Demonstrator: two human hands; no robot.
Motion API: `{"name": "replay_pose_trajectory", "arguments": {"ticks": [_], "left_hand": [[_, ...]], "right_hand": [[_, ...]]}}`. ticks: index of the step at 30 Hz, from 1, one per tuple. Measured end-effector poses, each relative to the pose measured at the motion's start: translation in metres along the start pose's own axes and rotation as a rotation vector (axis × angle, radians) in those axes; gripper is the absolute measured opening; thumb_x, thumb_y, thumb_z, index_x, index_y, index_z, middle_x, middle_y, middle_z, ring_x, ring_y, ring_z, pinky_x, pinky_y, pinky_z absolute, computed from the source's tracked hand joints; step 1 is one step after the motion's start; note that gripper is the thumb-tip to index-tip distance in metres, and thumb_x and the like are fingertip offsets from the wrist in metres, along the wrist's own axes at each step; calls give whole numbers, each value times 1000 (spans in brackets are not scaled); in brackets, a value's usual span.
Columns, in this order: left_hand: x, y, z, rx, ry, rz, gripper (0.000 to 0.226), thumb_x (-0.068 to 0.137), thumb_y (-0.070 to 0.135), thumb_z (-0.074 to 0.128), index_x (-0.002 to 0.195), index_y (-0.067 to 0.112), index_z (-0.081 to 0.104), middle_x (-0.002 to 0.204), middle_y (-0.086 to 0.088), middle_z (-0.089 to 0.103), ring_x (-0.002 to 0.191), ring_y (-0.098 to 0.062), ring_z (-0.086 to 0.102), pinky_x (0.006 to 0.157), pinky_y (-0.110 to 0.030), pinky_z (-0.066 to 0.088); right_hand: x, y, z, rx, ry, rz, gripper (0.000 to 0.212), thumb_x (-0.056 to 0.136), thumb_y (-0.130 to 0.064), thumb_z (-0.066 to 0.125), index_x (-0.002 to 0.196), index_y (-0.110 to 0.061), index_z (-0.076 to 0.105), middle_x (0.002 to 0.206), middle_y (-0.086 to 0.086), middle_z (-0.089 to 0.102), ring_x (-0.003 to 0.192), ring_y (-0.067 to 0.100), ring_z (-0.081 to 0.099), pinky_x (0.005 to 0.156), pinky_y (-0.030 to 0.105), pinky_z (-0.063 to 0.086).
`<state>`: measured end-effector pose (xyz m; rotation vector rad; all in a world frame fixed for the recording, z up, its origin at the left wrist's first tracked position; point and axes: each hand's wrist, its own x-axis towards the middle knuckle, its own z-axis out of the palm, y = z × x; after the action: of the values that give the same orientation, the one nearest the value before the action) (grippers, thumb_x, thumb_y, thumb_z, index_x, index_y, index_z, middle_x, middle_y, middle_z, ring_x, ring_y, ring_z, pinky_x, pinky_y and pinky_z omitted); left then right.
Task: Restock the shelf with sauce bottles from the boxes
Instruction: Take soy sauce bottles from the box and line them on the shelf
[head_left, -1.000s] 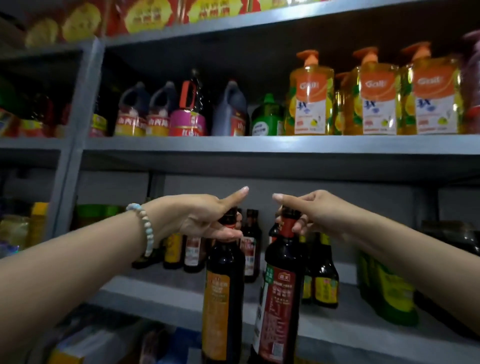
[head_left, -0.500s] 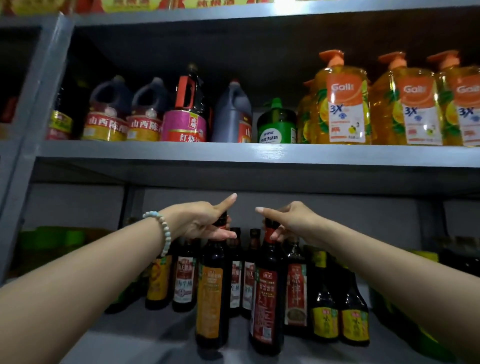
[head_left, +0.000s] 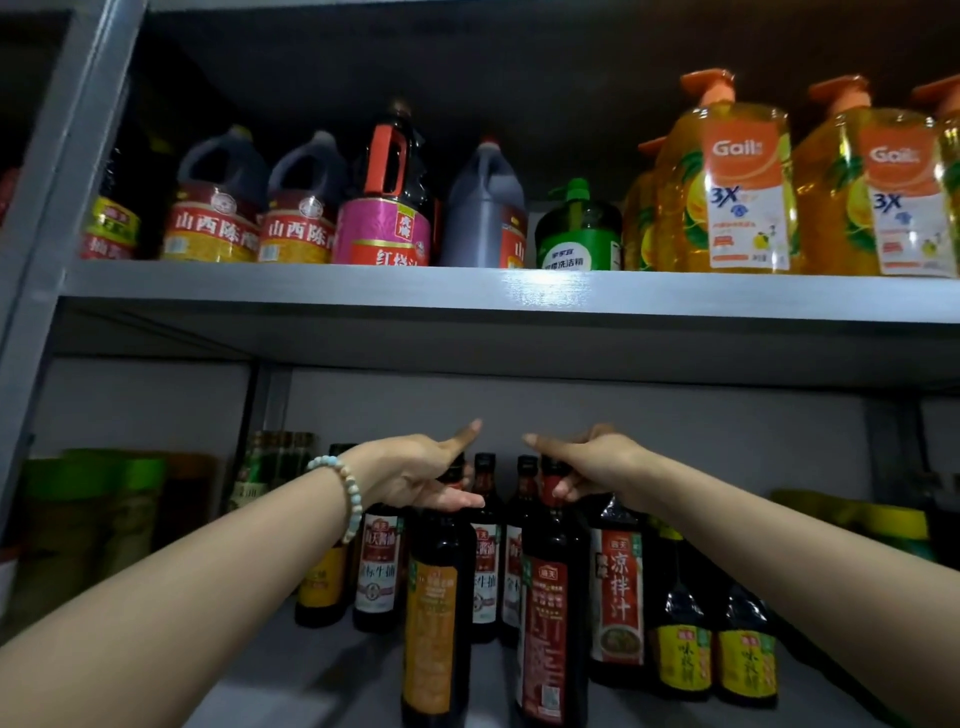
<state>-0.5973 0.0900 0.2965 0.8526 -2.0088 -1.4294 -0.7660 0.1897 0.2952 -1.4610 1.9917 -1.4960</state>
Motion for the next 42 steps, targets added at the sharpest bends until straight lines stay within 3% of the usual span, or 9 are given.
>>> {"name": "replay_pose_trajectory", "arguments": {"ticks": [8, 13, 20, 26, 31, 34, 36, 38, 42], "left_hand": [[8, -6, 6, -36, -18, 7, 80, 90, 53, 45, 148, 8, 13, 70, -17, 71, 61, -13, 71, 70, -23, 57], [15, -9, 5, -66, -9, -13, 93, 84, 59, 47, 144, -4, 15, 66, -16, 71, 56, -12, 70, 64, -21, 56], [34, -18, 1, -34, 7, -3, 71, 82, 61, 50, 117, 0, 52, 63, -4, 72, 50, -5, 66, 49, -15, 53], [47, -28, -4, 161, 46, 76, 67, 81, 68, 45, 109, 8, 56, 109, -10, 69, 44, -3, 46, 36, -12, 40], [47, -35, -6, 402, 161, 159, 70, 78, 76, 40, 97, 9, 54, 75, -9, 62, 41, -9, 38, 35, -16, 32], [46, -49, -4, 355, 258, 239, 70, 77, 74, 46, 107, 12, 58, 89, -17, 70, 47, -11, 53, 41, -18, 42], [43, -63, -2, 287, 279, 287, 84, 69, 74, 55, 124, 11, 54, 107, -12, 68, 84, -18, 68, 71, -25, 55], [37, -74, 0, 293, 275, 305, 89, 71, 65, 63, 136, 9, 44, 131, -8, 56, 119, -21, 55, 93, -22, 42], [24, -89, -2, 372, 154, 303, 81, 68, 56, 73, 135, 21, 46, 135, 3, 53, 117, -12, 52, 96, -20, 41]], "right_hand": [[-2, 0, 13, 6, -35, -7, 69, 79, -54, 66, 122, -1, 54, 48, 0, 64, 40, 6, 58, 67, 17, 54], [0, 5, 19, 8, -71, -11, 65, 80, -51, 67, 119, 0, 58, 52, 1, 66, 40, 6, 57, 55, 17, 52], [0, 6, 19, 15, -81, -2, 62, 81, -48, 66, 122, -3, 58, 49, -7, 62, 36, 3, 52, 55, 13, 53], [-9, -2, 15, -24, -137, 15, 44, 86, -44, 61, 113, -9, 59, 37, -11, 56, 34, 0, 50, 49, 9, 49], [-10, 1, 16, 1, -138, -19, 45, 84, -46, 64, 111, -10, 63, 78, -2, 68, 40, 2, 52, 55, 15, 54], [-13, 4, 17, -16, -146, -41, 48, 83, -45, 66, 113, -8, 64, 81, 5, 68, 45, 4, 56, 54, 17, 54], [-14, 13, 16, -12, -140, -28, 57, 80, -43, 71, 122, -6, 57, 71, 5, 67, 48, 7, 59, 56, 20, 56], [-20, 24, 17, -29, -131, -9, 72, 77, -42, 74, 132, -5, 46, 60, 1, 64, 49, 8, 60, 54, 20, 53], [-39, 47, 27, -174, -94, -84, 56, 74, -43, 77, 117, -16, 54, 91, -7, 61, 77, 5, 57, 72, 20, 53]]}}
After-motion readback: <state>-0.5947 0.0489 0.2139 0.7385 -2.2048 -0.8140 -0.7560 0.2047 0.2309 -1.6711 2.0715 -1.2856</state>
